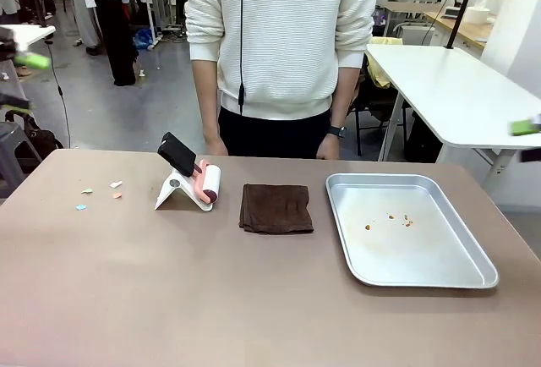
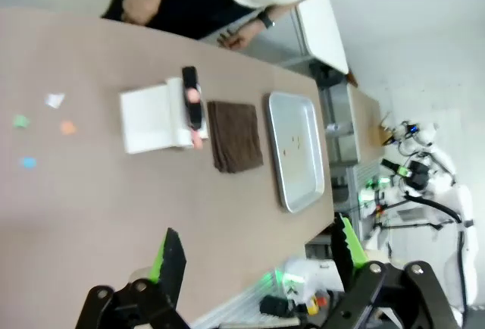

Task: Clean the surface of the table.
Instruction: Hold the Lint Roller with your left hand and the towel with your right hand.

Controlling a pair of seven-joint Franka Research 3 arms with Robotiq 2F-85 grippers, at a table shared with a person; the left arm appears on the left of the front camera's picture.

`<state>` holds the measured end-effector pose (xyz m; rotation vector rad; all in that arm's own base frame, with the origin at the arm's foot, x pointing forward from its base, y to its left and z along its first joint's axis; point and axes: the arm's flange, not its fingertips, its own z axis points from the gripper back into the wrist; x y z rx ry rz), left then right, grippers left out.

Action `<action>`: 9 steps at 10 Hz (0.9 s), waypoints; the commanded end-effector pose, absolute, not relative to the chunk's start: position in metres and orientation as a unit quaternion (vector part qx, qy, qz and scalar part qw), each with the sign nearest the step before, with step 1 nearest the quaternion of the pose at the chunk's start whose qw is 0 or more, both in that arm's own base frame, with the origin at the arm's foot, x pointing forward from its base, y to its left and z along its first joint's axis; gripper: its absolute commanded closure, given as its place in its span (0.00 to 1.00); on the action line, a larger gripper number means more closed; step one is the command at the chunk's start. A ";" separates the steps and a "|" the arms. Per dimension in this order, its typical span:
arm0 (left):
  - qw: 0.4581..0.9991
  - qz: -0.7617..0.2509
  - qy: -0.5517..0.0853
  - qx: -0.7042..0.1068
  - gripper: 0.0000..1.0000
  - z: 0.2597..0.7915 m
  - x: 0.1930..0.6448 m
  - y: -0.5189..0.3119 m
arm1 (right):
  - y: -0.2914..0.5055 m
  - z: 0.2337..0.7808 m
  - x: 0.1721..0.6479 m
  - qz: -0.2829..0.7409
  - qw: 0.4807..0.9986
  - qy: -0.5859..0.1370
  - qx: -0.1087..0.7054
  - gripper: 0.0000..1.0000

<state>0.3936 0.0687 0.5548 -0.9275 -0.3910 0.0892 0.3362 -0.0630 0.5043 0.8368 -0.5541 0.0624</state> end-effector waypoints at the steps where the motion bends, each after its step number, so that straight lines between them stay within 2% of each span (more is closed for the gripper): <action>1: 0.910 0.064 -0.107 -0.396 0.00 0.569 0.417 0.033 | 0.047 0.476 0.326 0.091 0.900 -0.243 0.350 0.00; 5: 0.958 -0.004 -0.008 -0.286 0.00 0.554 0.453 -0.013 | 0.181 0.463 0.344 0.043 0.933 -0.134 0.332 0.00; 7: 0.965 -0.014 0.018 -0.261 0.00 0.529 0.470 -0.033 | 0.232 0.434 0.353 -0.022 0.943 -0.096 0.318 0.00; 9: 0.965 -0.039 0.028 -0.259 0.00 0.508 0.480 -0.045 | 0.247 0.414 0.366 -0.074 0.944 -0.080 0.311 0.00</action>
